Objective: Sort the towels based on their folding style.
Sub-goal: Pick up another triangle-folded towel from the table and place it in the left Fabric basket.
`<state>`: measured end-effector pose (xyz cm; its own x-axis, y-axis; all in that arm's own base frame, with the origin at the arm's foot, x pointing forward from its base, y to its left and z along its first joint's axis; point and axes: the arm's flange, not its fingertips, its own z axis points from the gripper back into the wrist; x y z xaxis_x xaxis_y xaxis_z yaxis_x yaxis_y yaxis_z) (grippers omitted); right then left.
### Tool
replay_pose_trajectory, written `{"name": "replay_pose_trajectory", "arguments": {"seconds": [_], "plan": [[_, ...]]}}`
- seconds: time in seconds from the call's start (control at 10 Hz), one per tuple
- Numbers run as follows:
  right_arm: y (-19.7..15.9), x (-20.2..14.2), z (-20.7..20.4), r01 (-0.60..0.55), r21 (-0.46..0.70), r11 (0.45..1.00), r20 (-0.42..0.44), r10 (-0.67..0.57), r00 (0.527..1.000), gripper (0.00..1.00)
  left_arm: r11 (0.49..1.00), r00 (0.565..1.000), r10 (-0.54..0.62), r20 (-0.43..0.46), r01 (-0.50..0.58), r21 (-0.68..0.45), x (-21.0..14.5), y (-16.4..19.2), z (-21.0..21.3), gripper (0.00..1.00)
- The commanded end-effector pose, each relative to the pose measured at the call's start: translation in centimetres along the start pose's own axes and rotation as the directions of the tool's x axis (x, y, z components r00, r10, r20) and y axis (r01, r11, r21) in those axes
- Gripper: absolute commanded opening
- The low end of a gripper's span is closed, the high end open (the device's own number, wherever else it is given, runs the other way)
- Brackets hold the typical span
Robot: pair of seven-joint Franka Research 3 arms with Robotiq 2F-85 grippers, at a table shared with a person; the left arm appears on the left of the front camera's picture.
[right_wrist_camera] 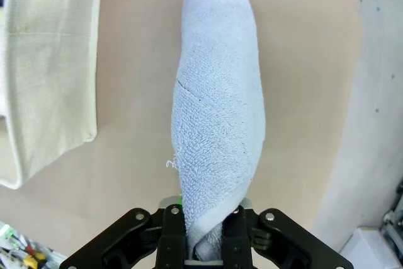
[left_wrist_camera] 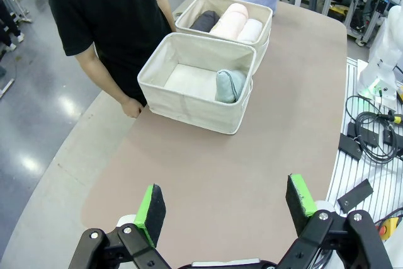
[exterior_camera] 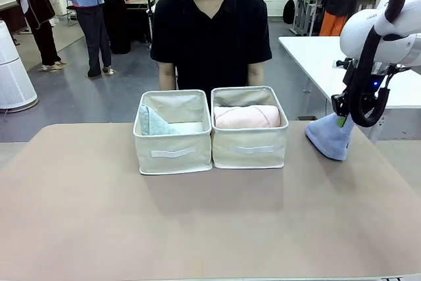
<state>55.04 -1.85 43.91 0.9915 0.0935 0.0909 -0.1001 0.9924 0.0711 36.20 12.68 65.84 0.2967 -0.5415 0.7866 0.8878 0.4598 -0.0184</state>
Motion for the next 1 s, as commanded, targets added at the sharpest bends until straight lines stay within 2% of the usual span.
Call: {"name": "replay_pose_trajectory", "arguments": {"seconds": [0.0,0.2,0.4,0.7,0.9], "plan": [[0.8,-1.4,4.9,-0.054,-0.026,0.998,-0.003,0.054,0.999,0.0,1.0,1.0,-0.011,-0.006,0.011,-0.004,-0.1,-0.1,0.1,1.0],[3.1,-3.5,15.1,-0.114,0.001,0.993,0.054,0.114,0.992,0.0,1.0,1.0,-0.011,-0.006,0.011,-0.004,-0.1,-0.1,0.1,1.0],[4.9,-5.3,22.3,-0.148,0.023,0.989,0.099,0.145,0.984,0.0,1.0,1.0,-0.011,-0.006,0.011,-0.004,-0.1,-0.1,0.1,1.0],[5.1,-7.2,24.6,-0.158,-0.008,0.987,0.082,0.158,0.984,0.0,1.0,1.0,-0.011,-0.006,0.011,-0.004,-0.1,-0.1,0.1,1.0],[6.1,-8.0,26.0,-0.15,-0.006,0.989,0.11,0.15,0.983,0.0,1.0,1.0,-0.011,-0.006,0.011,-0.004,-0.1,-0.1,0.1,1.0]]}}
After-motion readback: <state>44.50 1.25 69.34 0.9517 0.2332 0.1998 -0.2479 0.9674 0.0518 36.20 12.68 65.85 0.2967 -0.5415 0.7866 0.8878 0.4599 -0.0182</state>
